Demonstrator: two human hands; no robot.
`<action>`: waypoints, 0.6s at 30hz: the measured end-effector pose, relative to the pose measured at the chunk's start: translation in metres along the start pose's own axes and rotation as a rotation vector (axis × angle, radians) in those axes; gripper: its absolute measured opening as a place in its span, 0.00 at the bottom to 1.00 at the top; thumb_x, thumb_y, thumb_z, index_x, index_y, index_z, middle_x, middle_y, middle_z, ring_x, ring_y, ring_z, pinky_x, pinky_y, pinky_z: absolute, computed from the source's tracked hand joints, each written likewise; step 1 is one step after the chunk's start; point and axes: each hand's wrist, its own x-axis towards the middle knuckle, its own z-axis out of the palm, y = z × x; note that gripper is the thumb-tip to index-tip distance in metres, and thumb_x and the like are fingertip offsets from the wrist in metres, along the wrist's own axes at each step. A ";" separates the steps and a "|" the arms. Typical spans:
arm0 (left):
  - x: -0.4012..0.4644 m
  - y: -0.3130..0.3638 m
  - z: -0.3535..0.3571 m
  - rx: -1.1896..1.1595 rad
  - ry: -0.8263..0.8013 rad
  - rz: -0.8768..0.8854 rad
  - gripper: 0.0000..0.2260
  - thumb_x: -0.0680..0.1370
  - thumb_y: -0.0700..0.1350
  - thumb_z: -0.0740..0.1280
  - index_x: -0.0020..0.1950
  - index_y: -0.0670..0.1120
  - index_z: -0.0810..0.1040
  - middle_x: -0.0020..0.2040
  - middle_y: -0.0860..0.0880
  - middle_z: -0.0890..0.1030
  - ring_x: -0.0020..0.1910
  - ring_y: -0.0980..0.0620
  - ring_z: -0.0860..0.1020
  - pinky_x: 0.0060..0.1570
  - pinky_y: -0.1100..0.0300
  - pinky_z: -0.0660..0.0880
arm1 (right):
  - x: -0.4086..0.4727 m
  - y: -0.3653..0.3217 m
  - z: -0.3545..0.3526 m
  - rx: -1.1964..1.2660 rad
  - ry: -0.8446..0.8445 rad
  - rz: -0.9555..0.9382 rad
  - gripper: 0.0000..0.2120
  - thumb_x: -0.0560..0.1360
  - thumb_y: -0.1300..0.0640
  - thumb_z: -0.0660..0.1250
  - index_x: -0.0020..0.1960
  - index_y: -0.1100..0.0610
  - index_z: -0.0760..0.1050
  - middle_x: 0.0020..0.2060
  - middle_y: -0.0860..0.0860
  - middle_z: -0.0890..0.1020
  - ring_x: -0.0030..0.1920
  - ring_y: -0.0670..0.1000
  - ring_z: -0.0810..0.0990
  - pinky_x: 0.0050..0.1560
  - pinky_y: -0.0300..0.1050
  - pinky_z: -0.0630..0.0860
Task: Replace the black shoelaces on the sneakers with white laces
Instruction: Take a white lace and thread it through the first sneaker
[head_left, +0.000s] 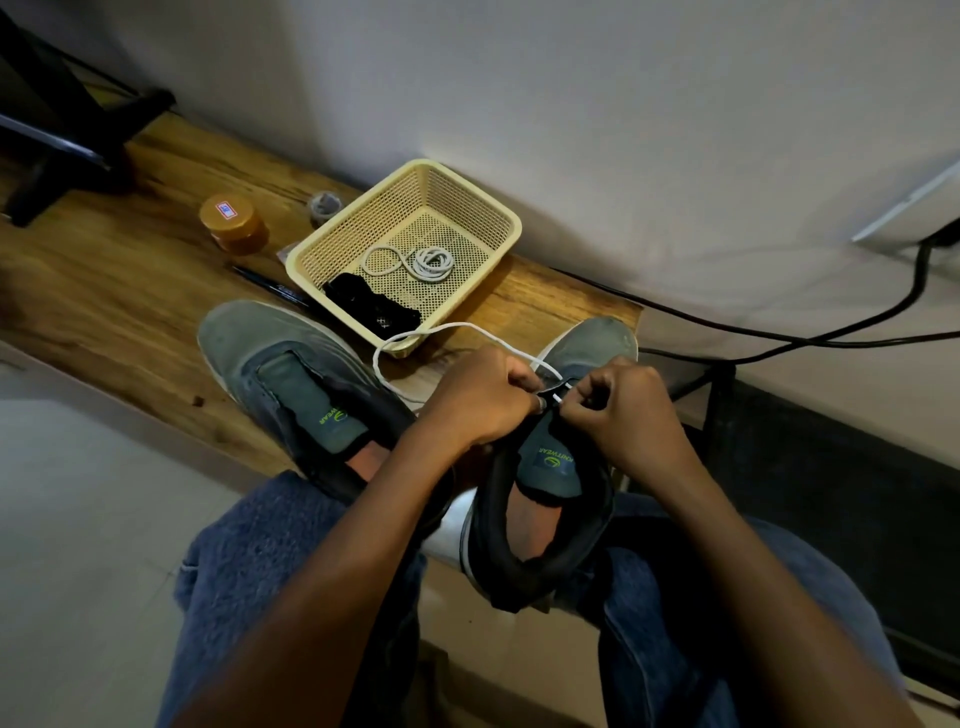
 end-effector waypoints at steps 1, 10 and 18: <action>0.000 0.000 0.000 0.006 -0.001 0.003 0.08 0.73 0.42 0.72 0.52 0.48 0.84 0.50 0.48 0.85 0.50 0.51 0.81 0.56 0.55 0.77 | 0.000 -0.001 0.000 -0.009 0.000 -0.003 0.07 0.70 0.62 0.70 0.33 0.58 0.79 0.36 0.53 0.76 0.45 0.57 0.76 0.40 0.45 0.70; -0.002 0.003 -0.004 0.146 -0.046 0.096 0.03 0.74 0.44 0.69 0.43 0.52 0.79 0.38 0.54 0.79 0.40 0.53 0.76 0.42 0.61 0.71 | -0.003 -0.002 0.002 -0.117 -0.006 -0.071 0.05 0.72 0.60 0.68 0.38 0.60 0.80 0.41 0.54 0.75 0.47 0.52 0.69 0.43 0.47 0.65; -0.002 0.001 -0.005 0.176 -0.066 0.153 0.03 0.73 0.45 0.70 0.45 0.52 0.77 0.39 0.55 0.79 0.40 0.54 0.76 0.42 0.61 0.71 | -0.006 -0.003 0.002 -0.097 0.012 -0.111 0.05 0.72 0.61 0.69 0.38 0.59 0.78 0.40 0.51 0.71 0.46 0.49 0.67 0.45 0.50 0.68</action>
